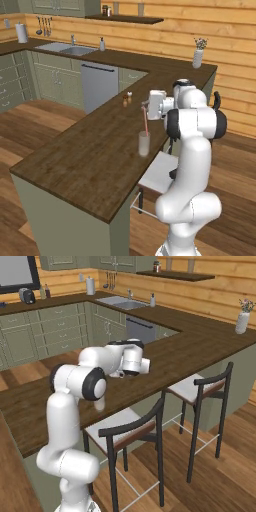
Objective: Take a straw from the drawer in front and place it inside the glass cup on the dining counter.
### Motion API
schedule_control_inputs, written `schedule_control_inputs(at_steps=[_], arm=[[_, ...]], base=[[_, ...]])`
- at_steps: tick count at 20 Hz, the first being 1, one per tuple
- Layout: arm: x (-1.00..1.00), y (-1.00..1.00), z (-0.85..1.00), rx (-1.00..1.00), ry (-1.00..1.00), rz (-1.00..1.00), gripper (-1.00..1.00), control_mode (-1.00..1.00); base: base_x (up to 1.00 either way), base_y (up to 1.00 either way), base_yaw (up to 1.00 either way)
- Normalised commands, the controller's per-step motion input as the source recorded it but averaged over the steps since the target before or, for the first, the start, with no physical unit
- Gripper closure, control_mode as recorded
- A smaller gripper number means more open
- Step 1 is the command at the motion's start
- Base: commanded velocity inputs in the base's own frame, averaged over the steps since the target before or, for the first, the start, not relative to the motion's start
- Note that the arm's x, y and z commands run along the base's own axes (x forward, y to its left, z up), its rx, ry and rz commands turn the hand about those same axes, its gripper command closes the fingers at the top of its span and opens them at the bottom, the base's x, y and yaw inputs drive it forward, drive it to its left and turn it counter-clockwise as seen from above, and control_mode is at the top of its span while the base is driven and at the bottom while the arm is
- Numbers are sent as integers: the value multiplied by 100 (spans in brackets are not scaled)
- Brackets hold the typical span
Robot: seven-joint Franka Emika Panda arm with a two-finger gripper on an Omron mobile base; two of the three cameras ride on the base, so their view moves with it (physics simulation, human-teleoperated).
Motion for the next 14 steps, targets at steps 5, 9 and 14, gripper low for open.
schedule_control_inputs(at_steps=[5, 9, 14], arm=[[-3, 0, 0, 0, -27, 5, -100, -100], [-10, 0, 0, 0, -31, 5, -100, -100], [-1, 0, 0, 0, -30, 5, -100, -100]], base=[[0, 0, 0], [0, 0, 0], [0, 0, 0]])
